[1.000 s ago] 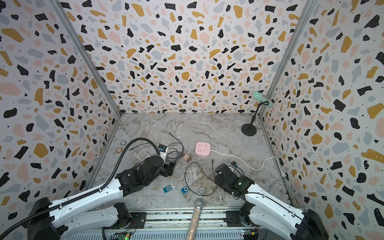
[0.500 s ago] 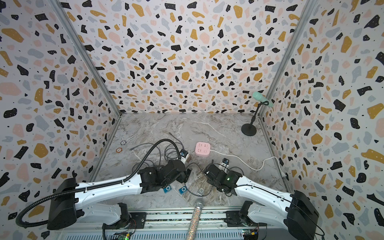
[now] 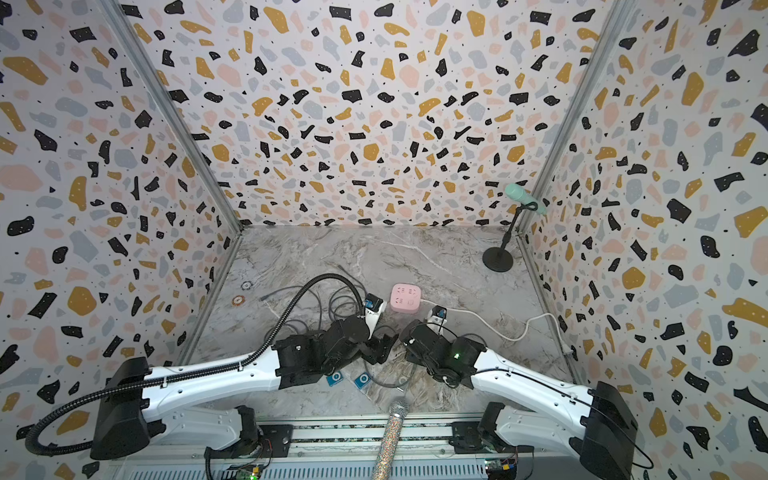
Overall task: Charge mp3
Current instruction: Pick up the plug from the center of the board.
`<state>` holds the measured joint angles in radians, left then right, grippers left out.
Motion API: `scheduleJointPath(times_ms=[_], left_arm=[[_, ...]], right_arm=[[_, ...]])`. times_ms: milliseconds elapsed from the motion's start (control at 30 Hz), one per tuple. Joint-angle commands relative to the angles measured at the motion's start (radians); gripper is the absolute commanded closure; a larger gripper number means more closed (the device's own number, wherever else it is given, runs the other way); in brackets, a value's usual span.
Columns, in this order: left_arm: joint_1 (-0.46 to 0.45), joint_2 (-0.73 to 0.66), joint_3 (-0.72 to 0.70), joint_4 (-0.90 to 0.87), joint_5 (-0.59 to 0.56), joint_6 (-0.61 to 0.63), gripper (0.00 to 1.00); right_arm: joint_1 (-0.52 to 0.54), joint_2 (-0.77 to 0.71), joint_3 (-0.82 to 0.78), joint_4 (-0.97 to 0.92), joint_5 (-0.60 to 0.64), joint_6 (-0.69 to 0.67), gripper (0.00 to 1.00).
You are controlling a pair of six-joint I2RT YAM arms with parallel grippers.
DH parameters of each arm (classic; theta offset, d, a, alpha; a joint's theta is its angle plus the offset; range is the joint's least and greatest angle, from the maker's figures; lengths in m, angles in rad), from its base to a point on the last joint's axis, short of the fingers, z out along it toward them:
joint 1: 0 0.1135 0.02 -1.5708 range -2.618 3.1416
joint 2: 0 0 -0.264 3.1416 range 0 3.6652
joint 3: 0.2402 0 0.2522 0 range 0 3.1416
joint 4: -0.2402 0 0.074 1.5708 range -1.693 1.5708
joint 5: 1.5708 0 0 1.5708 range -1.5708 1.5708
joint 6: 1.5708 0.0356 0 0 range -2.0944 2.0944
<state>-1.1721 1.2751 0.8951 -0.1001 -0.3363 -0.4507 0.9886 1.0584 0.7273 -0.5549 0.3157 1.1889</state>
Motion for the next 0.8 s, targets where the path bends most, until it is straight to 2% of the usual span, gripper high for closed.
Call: scheduleJointPath(times_ms=[0,133,267,500,767], left_arm=[[0.003,-0.056,-0.112,0.126,0.027,-0.037,0.21],[0.003,-0.137,-0.229,0.232,0.029,-0.065,0.22],[0.012,-0.165,-0.297,0.342,0.067,-0.071,0.22],[0.065,-0.095,-0.341,0.549,0.175,-0.101,0.23],[0.156,-0.023,-0.356,0.669,0.255,-0.151,0.27]], right_arm=[[-0.028,-0.009,0.042,0.026,-0.027,-0.042,1.00],[-0.114,0.001,0.071,0.061,-0.119,-0.074,1.00],[-0.144,0.017,0.127,0.067,-0.128,-0.080,1.00],[-0.161,0.099,0.174,0.126,-0.219,-0.069,1.00],[-0.166,0.102,0.171,0.196,-0.263,-0.025,1.00]])
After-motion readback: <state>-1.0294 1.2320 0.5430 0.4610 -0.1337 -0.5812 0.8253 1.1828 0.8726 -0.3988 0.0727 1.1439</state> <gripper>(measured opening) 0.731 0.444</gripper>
